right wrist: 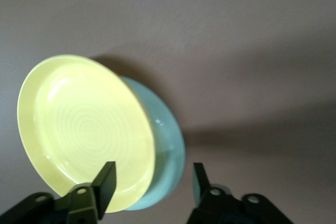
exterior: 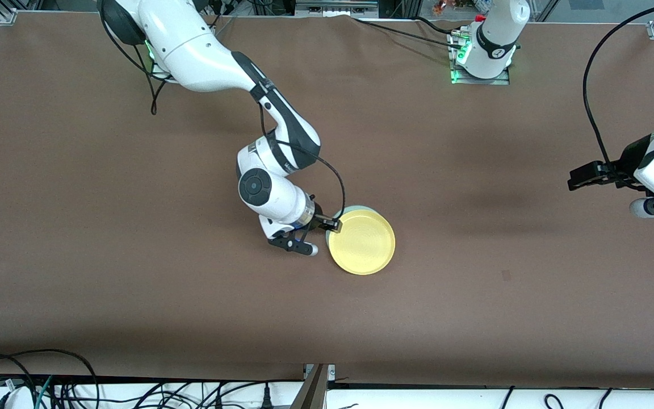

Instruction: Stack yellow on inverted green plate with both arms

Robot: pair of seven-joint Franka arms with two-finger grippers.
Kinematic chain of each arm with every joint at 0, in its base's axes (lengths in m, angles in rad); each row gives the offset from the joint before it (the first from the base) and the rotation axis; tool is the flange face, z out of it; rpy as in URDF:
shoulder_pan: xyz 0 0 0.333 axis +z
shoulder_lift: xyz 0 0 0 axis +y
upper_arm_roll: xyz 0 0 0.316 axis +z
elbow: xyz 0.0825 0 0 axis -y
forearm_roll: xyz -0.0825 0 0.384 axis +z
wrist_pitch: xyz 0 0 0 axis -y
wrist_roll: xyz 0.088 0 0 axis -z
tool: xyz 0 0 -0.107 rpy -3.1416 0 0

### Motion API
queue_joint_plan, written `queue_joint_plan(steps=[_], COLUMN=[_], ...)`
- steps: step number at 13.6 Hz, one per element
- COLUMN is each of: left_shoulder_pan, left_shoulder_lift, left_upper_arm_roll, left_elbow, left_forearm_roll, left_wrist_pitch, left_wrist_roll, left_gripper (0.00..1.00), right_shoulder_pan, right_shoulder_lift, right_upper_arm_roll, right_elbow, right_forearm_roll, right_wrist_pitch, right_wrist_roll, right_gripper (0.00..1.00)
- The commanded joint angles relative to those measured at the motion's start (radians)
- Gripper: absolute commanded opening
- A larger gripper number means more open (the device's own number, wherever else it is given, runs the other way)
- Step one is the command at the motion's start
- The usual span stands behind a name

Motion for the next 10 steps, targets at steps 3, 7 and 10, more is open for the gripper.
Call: queue_joint_plan(steps=[3,7,10], left_shoulder_pan=[0.008,0.008,0.006], left_shoulder_lift=[-0.014,-0.014,-0.014], left_upper_arm_roll=[0.0,0.0,0.0], left_elbow=[-0.014,-0.014,-0.012], left_forearm_roll=[-0.034,-0.034,-0.034], left_wrist_pitch=[-0.001,-0.001,0.001], left_wrist_roll=[0.021,0.021,0.021], left_gripper=[1.0,1.0,1.0], right_shoulder_pan=[-0.007,-0.007,-0.023], right_shoulder_lift=[-0.185,-0.343,-0.435], right_upper_arm_roll=[-0.151,-0.316,-0.421], right_elbow=[-0.041,-0.061,-0.071], right_forearm_roll=[-0.051,-0.051,-0.048], right_wrist_pitch=[-0.308,-0.486,-0.638], right_wrist_roll=[-0.048,-0.256,-0.557], right_gripper=[1.0,1.0,1.0])
